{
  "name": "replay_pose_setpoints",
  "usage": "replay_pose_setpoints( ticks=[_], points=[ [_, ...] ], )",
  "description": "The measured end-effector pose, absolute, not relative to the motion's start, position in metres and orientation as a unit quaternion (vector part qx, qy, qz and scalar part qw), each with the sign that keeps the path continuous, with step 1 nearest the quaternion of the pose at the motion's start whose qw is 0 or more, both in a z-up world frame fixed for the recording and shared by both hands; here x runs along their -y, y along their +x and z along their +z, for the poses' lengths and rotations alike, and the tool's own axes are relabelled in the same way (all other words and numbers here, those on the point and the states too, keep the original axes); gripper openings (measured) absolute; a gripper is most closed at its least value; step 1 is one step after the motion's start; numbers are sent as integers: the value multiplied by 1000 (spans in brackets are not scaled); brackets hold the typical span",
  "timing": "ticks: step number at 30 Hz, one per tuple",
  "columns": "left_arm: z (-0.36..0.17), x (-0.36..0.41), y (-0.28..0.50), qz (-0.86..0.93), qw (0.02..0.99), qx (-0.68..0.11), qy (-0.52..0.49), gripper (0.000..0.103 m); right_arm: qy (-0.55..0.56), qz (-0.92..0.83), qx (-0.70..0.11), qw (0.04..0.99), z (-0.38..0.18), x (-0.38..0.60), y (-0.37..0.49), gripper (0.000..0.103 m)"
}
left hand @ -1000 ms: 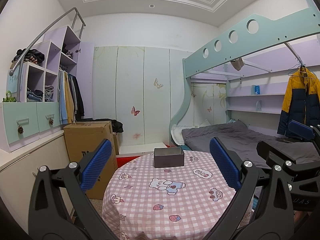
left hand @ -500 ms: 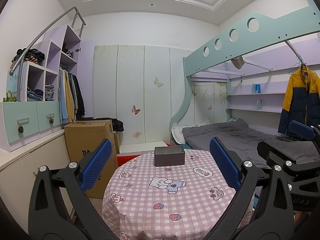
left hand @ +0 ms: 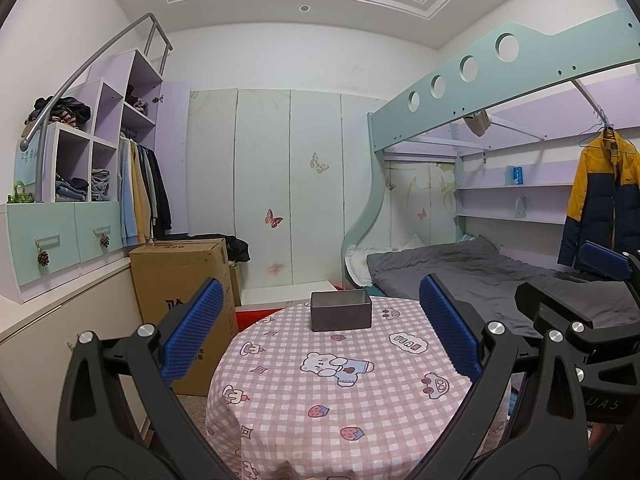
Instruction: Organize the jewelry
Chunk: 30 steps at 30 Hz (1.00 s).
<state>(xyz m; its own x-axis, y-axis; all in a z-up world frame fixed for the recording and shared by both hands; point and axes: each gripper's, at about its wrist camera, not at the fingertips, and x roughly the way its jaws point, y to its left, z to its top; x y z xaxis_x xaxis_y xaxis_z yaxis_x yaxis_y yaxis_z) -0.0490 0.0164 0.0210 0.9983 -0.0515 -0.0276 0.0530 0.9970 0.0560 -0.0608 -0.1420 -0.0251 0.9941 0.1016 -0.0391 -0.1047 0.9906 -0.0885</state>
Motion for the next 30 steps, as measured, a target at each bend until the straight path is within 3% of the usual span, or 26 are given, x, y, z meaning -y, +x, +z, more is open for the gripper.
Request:
replay_pose_setpoints(
  ticks=[30],
  points=[
    [12, -20, -37, -18, 999, -23, 31, 96, -42, 50, -32, 997, -34, 135, -46, 95]
  ],
)
